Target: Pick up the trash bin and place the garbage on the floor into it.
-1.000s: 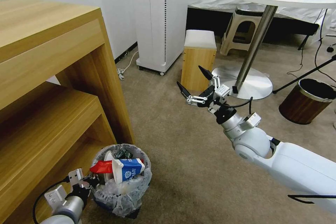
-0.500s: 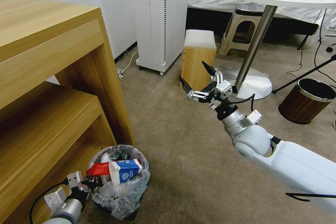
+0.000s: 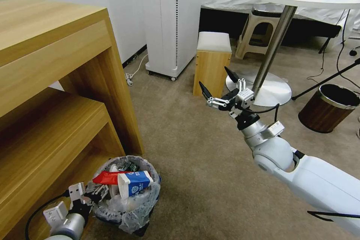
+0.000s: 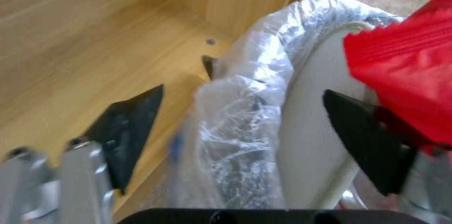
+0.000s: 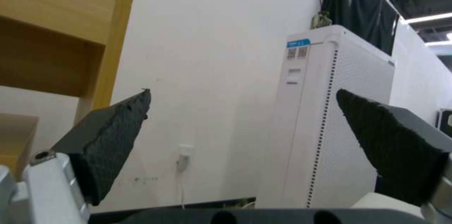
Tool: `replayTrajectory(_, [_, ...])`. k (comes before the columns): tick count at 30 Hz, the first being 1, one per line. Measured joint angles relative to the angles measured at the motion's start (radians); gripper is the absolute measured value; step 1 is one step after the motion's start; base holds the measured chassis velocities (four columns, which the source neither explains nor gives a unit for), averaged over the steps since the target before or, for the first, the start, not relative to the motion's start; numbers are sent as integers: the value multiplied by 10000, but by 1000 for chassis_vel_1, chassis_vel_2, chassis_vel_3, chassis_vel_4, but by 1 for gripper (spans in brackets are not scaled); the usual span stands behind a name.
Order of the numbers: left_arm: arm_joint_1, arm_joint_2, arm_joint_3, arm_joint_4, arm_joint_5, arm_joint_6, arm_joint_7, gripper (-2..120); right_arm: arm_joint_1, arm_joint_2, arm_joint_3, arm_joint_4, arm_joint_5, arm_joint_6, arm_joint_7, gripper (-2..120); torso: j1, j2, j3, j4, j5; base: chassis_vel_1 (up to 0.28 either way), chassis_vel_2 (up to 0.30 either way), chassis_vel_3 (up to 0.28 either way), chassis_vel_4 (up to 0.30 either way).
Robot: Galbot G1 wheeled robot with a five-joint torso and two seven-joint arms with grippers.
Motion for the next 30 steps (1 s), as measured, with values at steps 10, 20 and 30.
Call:
replayTrajectory(10, [132, 29, -245, -137, 88, -75, 8, 100, -57, 99, 27, -46, -96, -17, 85, 100, 0, 0, 0, 0, -1, 0, 0, 0, 0])
replayTrajectory(20, [268, 82, -418, -566, 208, -120, -56, 100, -185, 115, 316, -182, -87, -85, 235, 100, 0, 0, 0, 0, -1, 0, 0, 0, 0])
replayTrajectory(30, [275, 111, -544, -542, 473, -228, -41, 100, -417, 297, 489, -282, -239, -118, 307, 100, 0, 0, 0, 0, -1, 0, 0, 0, 0])
